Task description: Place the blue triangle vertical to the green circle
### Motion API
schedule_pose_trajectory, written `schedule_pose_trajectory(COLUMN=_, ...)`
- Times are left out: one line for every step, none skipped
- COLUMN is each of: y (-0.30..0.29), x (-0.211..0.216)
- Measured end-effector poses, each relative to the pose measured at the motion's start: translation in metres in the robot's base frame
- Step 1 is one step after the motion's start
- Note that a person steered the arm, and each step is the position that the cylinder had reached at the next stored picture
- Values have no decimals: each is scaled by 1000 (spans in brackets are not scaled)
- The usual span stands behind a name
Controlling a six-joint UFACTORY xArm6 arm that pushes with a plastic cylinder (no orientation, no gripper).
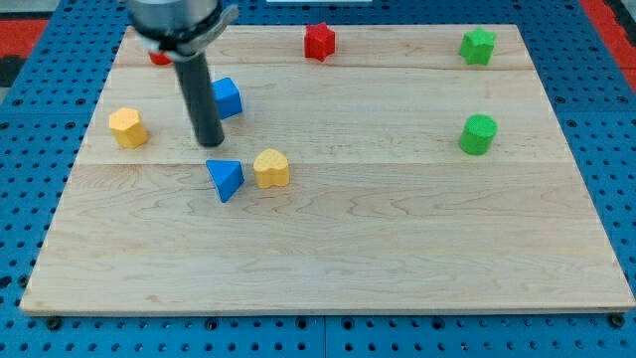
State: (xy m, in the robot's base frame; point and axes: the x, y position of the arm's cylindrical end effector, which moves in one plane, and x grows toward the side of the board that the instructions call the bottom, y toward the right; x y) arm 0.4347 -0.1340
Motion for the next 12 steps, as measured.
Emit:
schedule_pose_trajectory(y=3, x=41)
schedule_pose_trajectory(y=50, x=60)
schedule_pose_trajectory(y=87, x=82)
schedule_pose_trajectory(y=120, x=98)
schedule_pose_trajectory(y=150, x=120)
schedule_pose_trajectory(y=170, x=133)
schedule_pose_trajectory(y=154, x=126)
schedule_pose_trajectory(y=151, x=105)
schedule_pose_trajectory(y=196, x=103)
schedule_pose_trajectory(y=247, x=122)
schedule_pose_trajectory(y=267, x=126)
schedule_pose_trajectory(y=218, x=105)
